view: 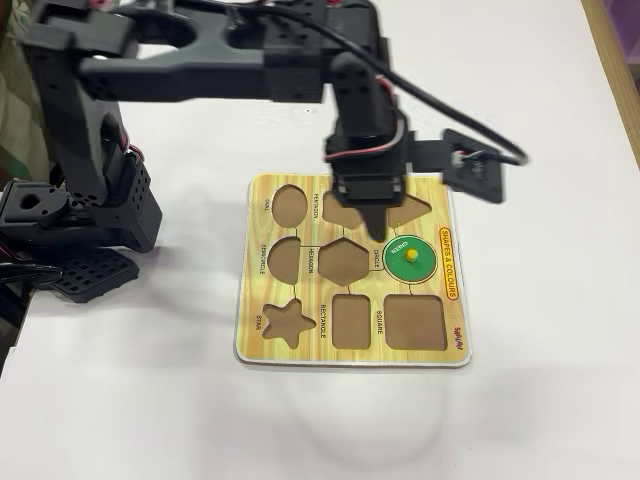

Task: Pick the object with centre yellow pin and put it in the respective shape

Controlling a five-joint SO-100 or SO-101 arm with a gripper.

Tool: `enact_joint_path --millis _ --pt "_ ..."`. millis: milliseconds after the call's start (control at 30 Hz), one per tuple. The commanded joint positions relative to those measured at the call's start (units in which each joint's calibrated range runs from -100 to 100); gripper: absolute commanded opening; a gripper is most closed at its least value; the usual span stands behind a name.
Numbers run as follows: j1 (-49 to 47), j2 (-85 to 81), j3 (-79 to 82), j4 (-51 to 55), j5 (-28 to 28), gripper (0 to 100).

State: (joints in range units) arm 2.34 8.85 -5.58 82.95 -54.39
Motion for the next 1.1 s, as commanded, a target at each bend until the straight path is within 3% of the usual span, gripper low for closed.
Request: enact_joint_path --millis 0,500,1067 --pt "-0.39 -12.11 8.72 -0.49 -0.21 13" --pt "-0.29 -49.18 40.47 -0.58 -0.21 13" --pt "-0.29 -89.94 66.01 -0.58 -0.21 14"
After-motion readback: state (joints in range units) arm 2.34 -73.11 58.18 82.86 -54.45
